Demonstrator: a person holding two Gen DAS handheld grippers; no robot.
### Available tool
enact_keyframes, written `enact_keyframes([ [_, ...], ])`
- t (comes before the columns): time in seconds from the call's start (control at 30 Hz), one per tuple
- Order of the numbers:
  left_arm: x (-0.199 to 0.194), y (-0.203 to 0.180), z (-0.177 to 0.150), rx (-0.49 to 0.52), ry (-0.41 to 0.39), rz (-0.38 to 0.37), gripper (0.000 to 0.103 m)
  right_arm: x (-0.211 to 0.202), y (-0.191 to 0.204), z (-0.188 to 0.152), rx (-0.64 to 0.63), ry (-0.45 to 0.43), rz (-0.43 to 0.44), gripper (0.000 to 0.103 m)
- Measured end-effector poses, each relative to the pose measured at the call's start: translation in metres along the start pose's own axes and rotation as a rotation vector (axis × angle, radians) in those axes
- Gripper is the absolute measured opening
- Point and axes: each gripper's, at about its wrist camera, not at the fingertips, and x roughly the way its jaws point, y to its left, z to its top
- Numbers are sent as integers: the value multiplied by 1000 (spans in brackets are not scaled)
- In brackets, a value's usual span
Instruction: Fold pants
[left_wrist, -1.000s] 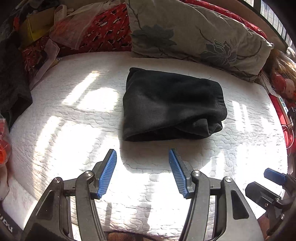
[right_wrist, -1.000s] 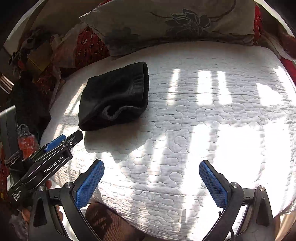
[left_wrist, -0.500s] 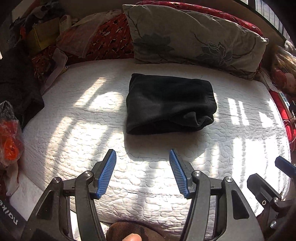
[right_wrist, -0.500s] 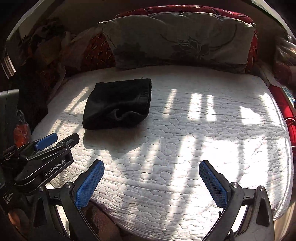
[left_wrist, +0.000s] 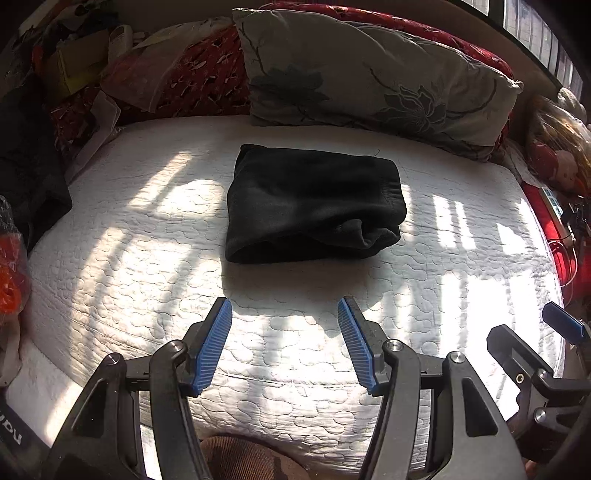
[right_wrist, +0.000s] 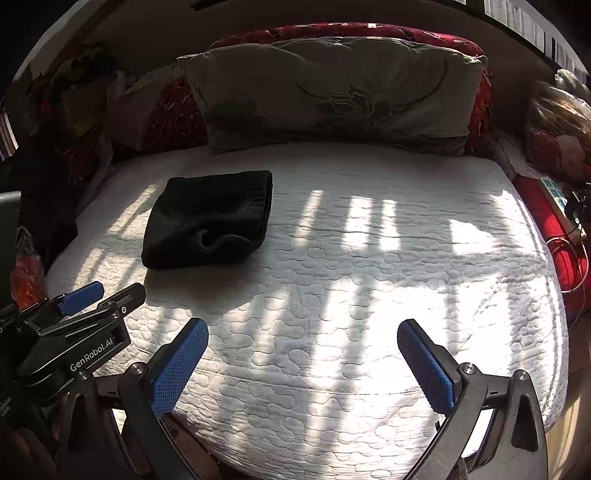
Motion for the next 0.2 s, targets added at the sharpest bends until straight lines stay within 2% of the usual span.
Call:
enact_keyframes([
  [0.2, -7, -2, 5, -3, -6, -45, 62, 6, -5, -2, 20, 22, 3, 103],
])
